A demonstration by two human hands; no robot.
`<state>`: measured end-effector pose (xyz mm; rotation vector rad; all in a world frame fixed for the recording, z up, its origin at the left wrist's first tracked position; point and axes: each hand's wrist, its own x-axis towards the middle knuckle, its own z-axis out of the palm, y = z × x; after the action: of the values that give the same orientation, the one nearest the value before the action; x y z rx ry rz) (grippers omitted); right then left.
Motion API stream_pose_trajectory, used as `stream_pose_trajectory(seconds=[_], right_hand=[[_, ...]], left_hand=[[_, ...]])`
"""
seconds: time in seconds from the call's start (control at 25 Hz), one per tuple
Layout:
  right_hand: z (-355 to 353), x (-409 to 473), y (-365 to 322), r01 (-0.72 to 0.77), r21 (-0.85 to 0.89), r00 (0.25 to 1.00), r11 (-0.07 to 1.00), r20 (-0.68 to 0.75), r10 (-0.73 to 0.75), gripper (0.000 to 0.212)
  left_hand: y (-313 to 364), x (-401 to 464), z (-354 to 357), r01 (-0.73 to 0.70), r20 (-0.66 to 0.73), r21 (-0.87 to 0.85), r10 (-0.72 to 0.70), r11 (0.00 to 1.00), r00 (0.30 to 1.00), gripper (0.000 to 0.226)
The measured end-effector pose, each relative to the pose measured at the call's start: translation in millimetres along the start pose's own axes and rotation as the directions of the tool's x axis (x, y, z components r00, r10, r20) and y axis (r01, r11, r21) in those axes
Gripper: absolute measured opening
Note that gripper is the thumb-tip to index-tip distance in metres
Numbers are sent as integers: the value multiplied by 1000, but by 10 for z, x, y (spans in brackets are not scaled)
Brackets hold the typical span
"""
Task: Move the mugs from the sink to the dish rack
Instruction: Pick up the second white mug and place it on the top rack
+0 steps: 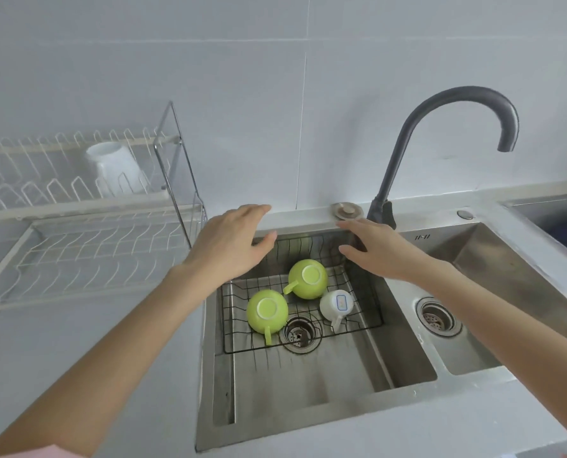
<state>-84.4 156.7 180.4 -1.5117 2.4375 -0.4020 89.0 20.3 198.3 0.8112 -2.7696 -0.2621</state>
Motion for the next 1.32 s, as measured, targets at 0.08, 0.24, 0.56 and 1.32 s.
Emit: stream_pose_trajectory(seconds=[0.08, 0.24, 0.56, 1.32], right_hand=[[75, -34, 165, -20, 20, 999, 1000, 26, 20, 51], [206, -14, 494, -80, 64, 994, 995, 85, 75, 51], [784, 190, 925, -299, 241, 942, 923, 229, 246, 50], [2049, 837, 1531, -741, 589, 649, 322, 507, 567, 52]], left_hand=[[108, 38, 198, 30, 47, -47, -27, 998, 999, 52], [247, 115, 612, 61, 161, -74, -48, 995, 986, 54], [301, 335, 1488, 339, 446, -390, -146, 856, 883, 47], [230, 732, 3024, 840, 784, -410, -332, 356, 524, 58]])
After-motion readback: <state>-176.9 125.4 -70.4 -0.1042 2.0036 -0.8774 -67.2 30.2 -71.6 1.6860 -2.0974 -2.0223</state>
